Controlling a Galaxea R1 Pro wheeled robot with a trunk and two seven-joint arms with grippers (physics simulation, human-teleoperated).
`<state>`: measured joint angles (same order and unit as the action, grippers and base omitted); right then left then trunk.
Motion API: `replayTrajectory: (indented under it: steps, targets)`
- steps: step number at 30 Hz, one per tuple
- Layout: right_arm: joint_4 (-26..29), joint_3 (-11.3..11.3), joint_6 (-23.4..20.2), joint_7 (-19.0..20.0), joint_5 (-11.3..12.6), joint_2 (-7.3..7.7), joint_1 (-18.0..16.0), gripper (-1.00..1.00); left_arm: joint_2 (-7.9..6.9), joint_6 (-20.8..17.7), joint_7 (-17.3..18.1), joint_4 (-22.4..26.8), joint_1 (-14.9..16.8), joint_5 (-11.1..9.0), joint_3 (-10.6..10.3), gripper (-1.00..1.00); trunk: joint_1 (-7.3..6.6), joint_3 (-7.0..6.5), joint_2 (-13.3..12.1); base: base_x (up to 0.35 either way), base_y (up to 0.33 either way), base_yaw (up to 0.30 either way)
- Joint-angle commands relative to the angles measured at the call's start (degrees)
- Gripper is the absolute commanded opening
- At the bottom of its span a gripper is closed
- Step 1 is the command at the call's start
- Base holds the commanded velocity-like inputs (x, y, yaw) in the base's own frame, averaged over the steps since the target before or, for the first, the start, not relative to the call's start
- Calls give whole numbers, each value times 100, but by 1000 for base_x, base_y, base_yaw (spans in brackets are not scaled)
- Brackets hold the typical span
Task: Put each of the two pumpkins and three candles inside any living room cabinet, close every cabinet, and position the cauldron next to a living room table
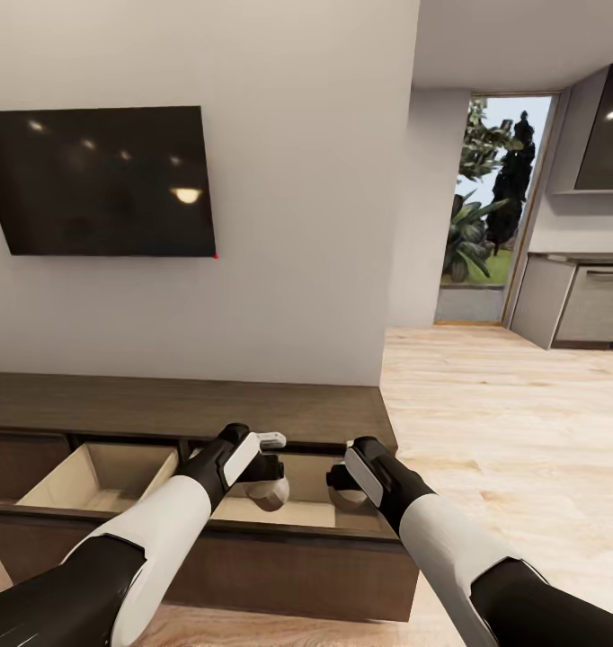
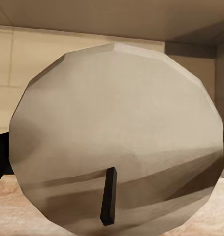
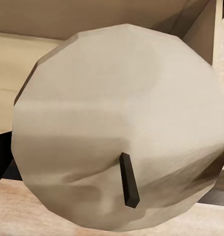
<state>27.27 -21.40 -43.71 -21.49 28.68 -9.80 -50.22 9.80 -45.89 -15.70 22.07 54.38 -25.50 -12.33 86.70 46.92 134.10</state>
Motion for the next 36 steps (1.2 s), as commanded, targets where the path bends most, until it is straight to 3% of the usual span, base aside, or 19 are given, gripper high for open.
replayTrajectory:
  steps: [1, 7, 18, 27, 32, 36]
  targets:
    - [7, -39, -15, -60, 58, 4, -5, -100, -4, -16, -42, 8, 3, -61, -42, -100, -1, 6, 3, 0, 0, 0]
    - [7, -39, -15, -57, 58, 4, -5, -100, 17, -16, -39, 8, 3, -61, -49, -100, -1, 6, 3, 17, -8, 0]
    - [42, -47, -11, 5, 58, 11, -5, -100, 20, -16, -40, 8, 3, -61, -50, -100, -1, 6, 3, 232, -92, 0]
    - [43, -48, -24, 39, 83, 15, -5, -100, 20, -16, -39, 8, 2, -61, -50, -100, -1, 6, 3, 23, -9, 0]
    - [37, -48, -246, 29, 100, 21, -5, -100, 20, -23, -42, 8, 2, -62, -50, -100, -1, 6, 3, 0, 0, 0]
    - [20, -48, -292, 18, 109, 22, -5, -100, 20, -31, -46, 8, 2, -68, -50, -100, 87, 78, 163, 0, 0, 0]
